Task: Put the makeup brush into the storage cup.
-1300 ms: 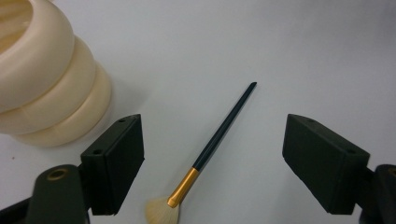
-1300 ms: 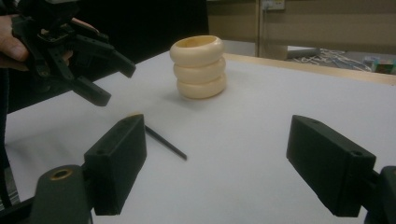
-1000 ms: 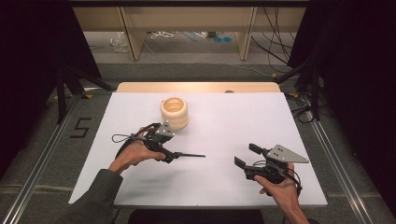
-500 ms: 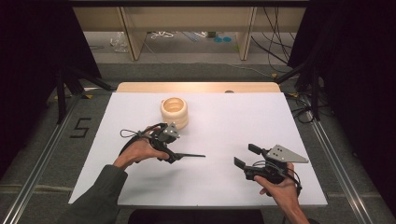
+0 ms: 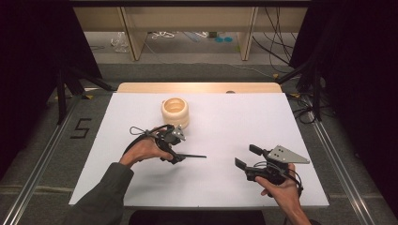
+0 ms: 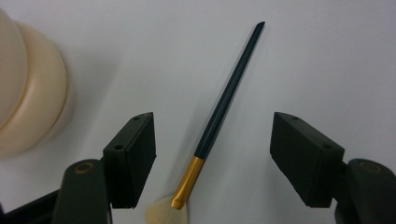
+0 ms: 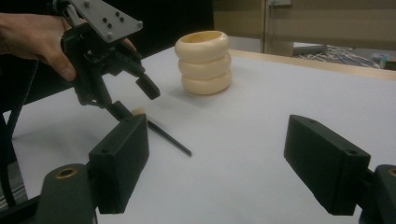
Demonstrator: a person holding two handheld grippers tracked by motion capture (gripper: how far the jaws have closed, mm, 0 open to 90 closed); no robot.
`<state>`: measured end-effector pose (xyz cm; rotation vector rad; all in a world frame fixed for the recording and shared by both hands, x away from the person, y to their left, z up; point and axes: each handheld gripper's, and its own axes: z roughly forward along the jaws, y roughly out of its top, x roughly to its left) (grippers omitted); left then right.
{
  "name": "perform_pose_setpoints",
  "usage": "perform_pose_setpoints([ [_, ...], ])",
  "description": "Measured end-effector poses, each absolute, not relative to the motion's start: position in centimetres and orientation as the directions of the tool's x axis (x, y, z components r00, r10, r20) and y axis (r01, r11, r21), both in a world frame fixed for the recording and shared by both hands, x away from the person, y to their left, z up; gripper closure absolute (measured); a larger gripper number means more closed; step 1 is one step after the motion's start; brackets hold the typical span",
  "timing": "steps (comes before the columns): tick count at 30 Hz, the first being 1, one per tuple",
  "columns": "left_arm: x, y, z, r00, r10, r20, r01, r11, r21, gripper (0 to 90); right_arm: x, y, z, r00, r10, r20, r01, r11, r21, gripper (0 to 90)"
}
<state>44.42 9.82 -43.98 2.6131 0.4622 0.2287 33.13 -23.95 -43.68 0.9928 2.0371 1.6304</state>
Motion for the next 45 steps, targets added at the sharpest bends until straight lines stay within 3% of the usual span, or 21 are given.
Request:
perform_pose_setpoints([
  [22, 45.8, 8.7, -44.4, 0.95, 0.299, 0.085, 0.255, -0.906, 0.338, 40.4, 33.0, -24.0, -43.6, -0.698, 0.702, 0.139, 0.31, 0.122, 0.943, 23.5],
  [45, 46.3, 7.9, -45.1, 0.958, 0.275, 0.078, 0.243, -0.926, 0.288, 50.6, 33.1, -23.8, -43.7, -0.704, 0.694, 0.151, 0.313, 0.112, 0.943, 23.8],
])
